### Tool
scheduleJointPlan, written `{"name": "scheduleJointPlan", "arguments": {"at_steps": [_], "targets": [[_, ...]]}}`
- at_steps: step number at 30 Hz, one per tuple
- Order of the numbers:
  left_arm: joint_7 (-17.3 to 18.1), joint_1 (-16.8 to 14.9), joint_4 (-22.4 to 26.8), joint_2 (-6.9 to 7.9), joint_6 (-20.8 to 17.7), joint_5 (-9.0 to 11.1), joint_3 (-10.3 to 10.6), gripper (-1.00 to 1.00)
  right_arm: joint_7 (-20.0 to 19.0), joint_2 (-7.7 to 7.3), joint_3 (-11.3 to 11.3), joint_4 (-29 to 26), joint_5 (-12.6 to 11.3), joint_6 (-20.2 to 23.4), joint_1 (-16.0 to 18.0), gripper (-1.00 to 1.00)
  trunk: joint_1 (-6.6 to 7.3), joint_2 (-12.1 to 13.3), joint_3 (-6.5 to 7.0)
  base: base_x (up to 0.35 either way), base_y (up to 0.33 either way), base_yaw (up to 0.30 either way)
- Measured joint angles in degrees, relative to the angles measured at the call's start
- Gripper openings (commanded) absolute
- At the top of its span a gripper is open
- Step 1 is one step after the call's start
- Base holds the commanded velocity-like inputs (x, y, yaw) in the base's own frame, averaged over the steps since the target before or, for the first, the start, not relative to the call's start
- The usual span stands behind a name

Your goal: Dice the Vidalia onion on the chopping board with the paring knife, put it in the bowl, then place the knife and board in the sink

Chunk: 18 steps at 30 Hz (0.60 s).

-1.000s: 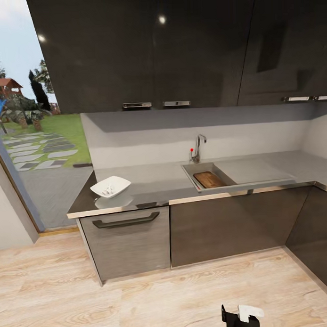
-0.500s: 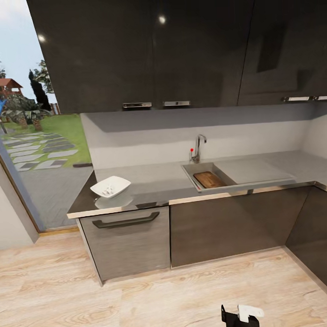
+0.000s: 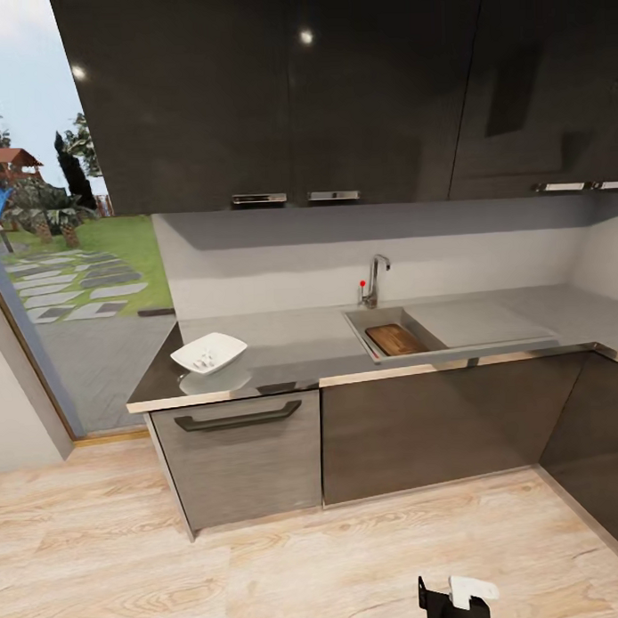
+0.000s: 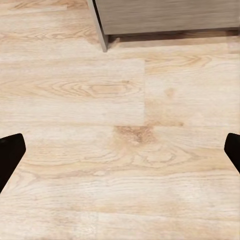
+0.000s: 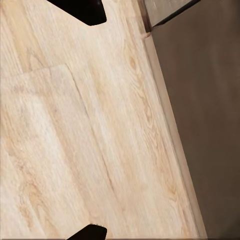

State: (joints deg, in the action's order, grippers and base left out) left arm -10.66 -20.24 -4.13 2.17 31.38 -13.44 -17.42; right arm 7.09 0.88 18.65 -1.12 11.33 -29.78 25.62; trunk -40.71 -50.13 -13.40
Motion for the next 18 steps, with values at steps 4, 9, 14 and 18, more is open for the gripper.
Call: {"name": "scheduleJointPlan", "arguments": {"at_steps": [4, 9, 14, 18], "targets": [[0.0, 0.02, 0.0, 0.0, 0.0, 0.0, 0.0, 1.0, -0.03, -0.01, 0.0, -0.06, 0.01, 0.0, 0.0, 1.0, 0.0, 0.0, 0.0, 0.0, 0.0, 0.0], [0.0, 0.0, 0.0, 0.0, 0.0, 0.0, 0.0, 1.0, -0.04, -0.01, 0.0, -0.07, 0.01, 0.0, 0.0, 1.0, 0.0, 0.0, 0.0, 0.0, 0.0, 0.0], [0.0, 0.03, 0.0, 0.0, 0.0, 0.0, 0.0, 1.0, -0.04, -0.01, 0.0, -0.07, 0.01, 0.0, 0.0, 1.0, 0.0, 0.0, 0.0, 0.0, 0.0, 0.0], [0.0, 0.03, 0.0, 0.0, 0.0, 0.0, 0.0, 1.0, -0.04, -0.01, 0.0, -0.07, 0.01, 0.0, 0.0, 1.0, 0.0, 0.0, 0.0, 0.0, 0.0, 0.0]]}}
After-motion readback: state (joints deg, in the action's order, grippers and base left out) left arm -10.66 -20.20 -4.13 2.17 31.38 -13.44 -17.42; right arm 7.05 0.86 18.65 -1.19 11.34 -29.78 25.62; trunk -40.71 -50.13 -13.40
